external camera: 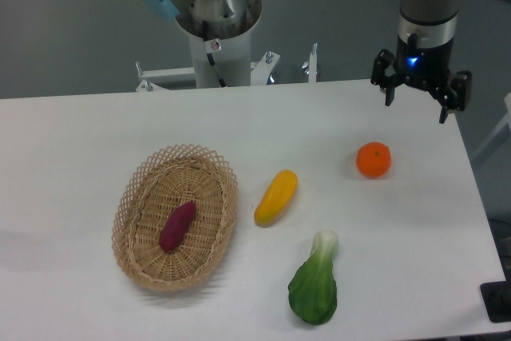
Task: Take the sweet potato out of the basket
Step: 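Move the open gripper over the basket above the purple sweet potato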
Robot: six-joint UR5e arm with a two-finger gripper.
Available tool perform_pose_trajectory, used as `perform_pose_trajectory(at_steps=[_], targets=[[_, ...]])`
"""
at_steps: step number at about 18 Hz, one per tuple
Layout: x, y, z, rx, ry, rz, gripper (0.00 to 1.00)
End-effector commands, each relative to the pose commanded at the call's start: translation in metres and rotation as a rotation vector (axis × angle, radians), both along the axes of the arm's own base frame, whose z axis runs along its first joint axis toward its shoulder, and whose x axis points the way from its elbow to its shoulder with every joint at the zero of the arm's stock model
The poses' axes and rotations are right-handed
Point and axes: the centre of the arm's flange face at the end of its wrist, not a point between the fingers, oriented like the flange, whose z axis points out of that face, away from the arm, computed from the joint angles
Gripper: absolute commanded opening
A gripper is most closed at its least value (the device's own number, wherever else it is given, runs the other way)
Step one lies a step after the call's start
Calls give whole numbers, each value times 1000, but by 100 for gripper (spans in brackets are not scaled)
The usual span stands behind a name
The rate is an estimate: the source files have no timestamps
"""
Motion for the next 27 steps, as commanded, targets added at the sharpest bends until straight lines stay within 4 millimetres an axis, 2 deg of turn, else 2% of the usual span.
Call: perform_pose_trajectory(at_steps=[6,9,10,12,17,19,22,24,26,27], targets=[[8,13,-1,37,-19,-19,100],[30,31,-26,80,-64,-41,100],[39,34,-25,110,-59,1,100],[58,52,-35,150,-93,99,100],[114,109,-46,189,-164,264,100],[143,130,-55,177,-190,250,100],[176,146,-79,142,-236,242,100],[209,170,-90,129,-260,242,100],[217,188,-100,162,-254,287,100],[231,201,-104,179,-245,278,100]])
